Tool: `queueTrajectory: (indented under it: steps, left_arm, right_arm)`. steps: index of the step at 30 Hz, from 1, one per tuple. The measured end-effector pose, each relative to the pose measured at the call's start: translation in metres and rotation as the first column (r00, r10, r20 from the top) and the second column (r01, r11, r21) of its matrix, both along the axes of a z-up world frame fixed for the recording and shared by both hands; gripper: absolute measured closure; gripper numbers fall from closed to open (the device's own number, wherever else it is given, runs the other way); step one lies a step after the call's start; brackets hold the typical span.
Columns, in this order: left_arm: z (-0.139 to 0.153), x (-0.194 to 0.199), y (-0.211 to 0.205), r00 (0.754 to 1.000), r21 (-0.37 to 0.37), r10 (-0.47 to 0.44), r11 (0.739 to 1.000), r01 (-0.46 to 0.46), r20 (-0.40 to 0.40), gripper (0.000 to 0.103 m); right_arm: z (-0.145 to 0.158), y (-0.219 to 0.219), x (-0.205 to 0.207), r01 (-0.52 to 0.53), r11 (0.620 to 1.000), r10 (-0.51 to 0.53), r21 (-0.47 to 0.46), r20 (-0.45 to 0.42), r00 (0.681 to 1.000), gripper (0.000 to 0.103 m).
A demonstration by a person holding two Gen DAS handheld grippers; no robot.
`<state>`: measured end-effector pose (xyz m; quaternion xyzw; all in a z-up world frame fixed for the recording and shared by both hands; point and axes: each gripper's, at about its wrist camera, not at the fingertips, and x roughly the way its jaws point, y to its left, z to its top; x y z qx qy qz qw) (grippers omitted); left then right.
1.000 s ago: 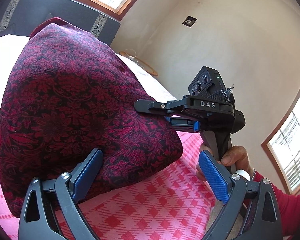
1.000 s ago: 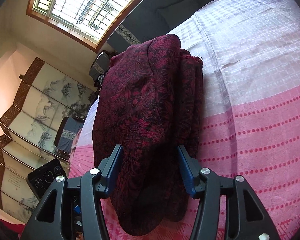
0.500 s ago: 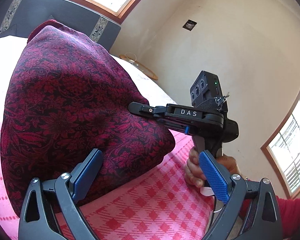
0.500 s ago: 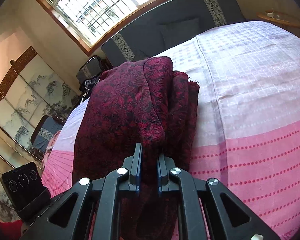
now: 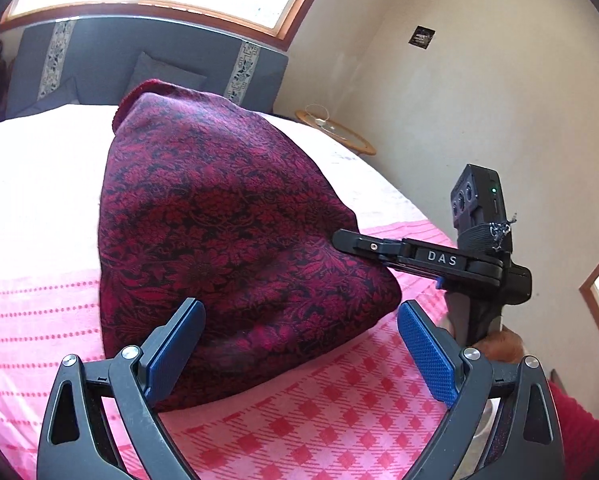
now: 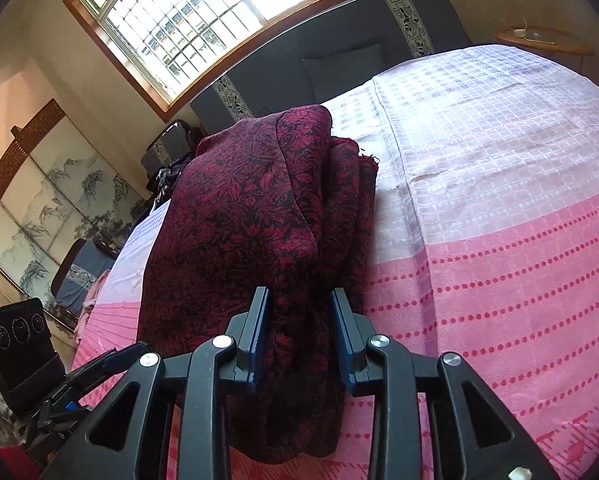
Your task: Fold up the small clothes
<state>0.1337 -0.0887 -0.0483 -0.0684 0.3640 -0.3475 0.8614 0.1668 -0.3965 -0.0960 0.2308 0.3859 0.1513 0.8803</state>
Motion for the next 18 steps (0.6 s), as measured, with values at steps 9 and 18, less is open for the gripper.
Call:
queueTrajectory:
  steps: [9, 18]
  left_arm:
    - [0.011, -0.001, 0.001, 0.983, 0.209, 0.114, 0.967, -0.144, 0.147, 0.006]
    - [0.006, 0.021, 0.009, 0.972, 0.275, 0.169, 0.938, -0.21, 0.164, 0.006]
  right_arm:
    - [-0.017, -0.004, 0.007, 0.023, 0.999, -0.026, -0.041, -0.062, 0.998, 0.06]
    - [-0.022, -0.008, 0.006, 0.038, 0.999, -0.041, -0.035, -0.082, 0.996, 0.047]
